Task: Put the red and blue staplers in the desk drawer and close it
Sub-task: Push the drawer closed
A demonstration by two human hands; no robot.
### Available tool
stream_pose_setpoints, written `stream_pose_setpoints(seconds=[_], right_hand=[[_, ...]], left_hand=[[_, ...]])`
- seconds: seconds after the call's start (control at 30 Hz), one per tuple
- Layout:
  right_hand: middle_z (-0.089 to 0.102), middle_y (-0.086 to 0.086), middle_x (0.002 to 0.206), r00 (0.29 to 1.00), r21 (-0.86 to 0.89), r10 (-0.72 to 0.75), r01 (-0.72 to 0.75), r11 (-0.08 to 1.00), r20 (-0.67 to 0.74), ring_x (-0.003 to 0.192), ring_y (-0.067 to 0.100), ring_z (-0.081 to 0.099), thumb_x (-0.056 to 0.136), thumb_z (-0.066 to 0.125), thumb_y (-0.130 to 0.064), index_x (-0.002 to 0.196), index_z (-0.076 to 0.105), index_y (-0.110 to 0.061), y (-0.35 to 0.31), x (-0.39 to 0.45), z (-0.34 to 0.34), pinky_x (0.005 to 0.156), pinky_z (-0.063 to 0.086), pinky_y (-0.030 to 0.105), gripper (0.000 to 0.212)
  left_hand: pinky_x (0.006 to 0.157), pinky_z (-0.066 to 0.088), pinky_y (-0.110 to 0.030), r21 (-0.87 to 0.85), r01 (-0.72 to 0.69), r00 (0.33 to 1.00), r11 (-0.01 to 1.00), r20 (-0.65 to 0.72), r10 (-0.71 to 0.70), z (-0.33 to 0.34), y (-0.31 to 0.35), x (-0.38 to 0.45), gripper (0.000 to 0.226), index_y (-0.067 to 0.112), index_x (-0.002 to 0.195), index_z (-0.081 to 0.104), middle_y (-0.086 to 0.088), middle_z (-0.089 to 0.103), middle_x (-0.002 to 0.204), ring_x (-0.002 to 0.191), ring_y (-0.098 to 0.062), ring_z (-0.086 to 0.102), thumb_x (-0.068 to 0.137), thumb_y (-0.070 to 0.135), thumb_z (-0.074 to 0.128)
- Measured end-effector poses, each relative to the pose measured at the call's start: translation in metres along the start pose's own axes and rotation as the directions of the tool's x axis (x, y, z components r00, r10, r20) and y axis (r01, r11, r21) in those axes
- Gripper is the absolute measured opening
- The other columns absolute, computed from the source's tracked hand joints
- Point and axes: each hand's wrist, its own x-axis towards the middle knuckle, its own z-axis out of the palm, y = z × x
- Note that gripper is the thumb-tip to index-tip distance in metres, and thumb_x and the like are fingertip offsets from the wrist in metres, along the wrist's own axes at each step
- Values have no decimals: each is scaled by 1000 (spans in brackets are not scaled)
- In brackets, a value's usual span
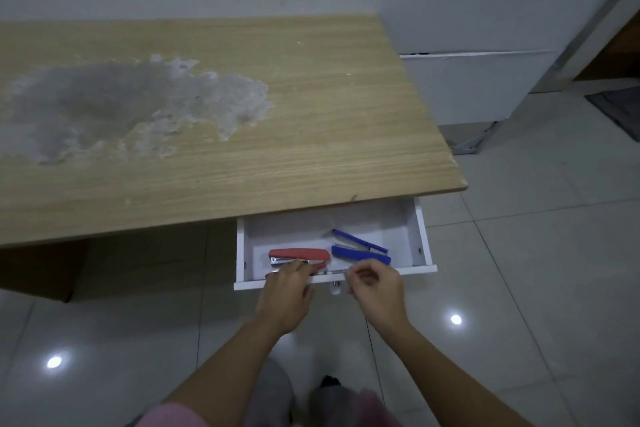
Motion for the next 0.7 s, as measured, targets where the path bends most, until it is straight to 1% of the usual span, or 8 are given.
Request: stream_pose_setpoints(seconds=[0.1, 0.2, 0.27, 0.37, 0.47, 0.5, 0.57, 0.7], right_hand=[[64, 8, 66, 972, 148, 230, -235, 961, 47, 60, 19, 60, 78, 64, 2, 66, 65, -12, 17, -14, -1, 52, 50, 19, 19], [62, 12, 73, 907, 264, 414, -419, 869, 76, 66, 20, 59, 83, 58, 2, 80, 65, -4, 30, -14, 3, 61, 52, 25, 10], [60, 11, 80, 852, 402, 502, -515, 757, 147, 73, 21, 58, 88, 51, -1, 94, 61, -3, 32, -10, 10, 71, 52, 32, 12], [58, 8, 91, 797, 543, 535, -592, 595, 282, 90, 22, 55, 96, 42, -12, 95, 56, -12, 28, -4, 22, 95, 45, 40, 15], [54, 7, 103, 773, 568, 538, -621, 539, 336, 107, 22, 46, 98, 37, -15, 93, 56, -15, 25, -5, 32, 107, 33, 42, 19], [54, 7, 102, 770, 573, 538, -625, 530, 343, 107, 22, 45, 96, 37, -13, 89, 57, -15, 24, -6, 33, 108, 32, 42, 21], [55, 7, 91, 773, 592, 532, -619, 516, 345, 94, 21, 50, 93, 38, -5, 79, 57, -13, 20, -8, 33, 105, 35, 41, 24], [54, 7, 74, 788, 612, 517, -598, 517, 334, 72, 17, 51, 90, 39, 0, 70, 55, -11, 10, -11, 29, 76, 43, 29, 28]], left_hand=[[93, 47, -42, 23, 5, 1000, 1000, -20, -5, 5, -1, -1, 32, 15, 120, 54, -6, 59, 124, 110, -27, 56, 89, 15, 49], [95, 46, -40, 30, -5, 999, 1000, -40, 6, 8, -3, -1, 32, 15, 122, 53, -7, 58, 126, 112, -27, 55, 90, 16, 49], [98, 45, -39, 32, -9, 999, 999, -43, 10, 10, -4, -1, 32, 15, 123, 52, -7, 58, 127, 114, -26, 55, 91, 17, 48], [100, 45, -38, 26, -15, 999, 1000, -49, 16, 12, -4, -1, 34, 15, 124, 52, -6, 58, 128, 115, -25, 54, 91, 18, 47], [97, 46, -38, 19, -40, 997, 999, -70, 42, 10, -4, -3, 33, 15, 123, 53, -6, 58, 126, 113, -24, 54, 91, 18, 47], [95, 46, -37, 1, -49, 994, 999, -100, 48, 10, -4, -5, 32, 14, 122, 53, -6, 58, 124, 112, -24, 54, 91, 17, 48], [90, 47, -35, -46, -64, 980, 997, -190, 54, 11, -4, -11, 28, 12, 115, 58, -6, 61, 116, 107, -23, 56, 88, 11, 51], [81, 51, -32, -41, -110, 940, 993, -328, 91, 20, -6, -25, 28, 13, 98, 64, -4, 66, 101, 95, -20, 60, 73, 1, 57]])
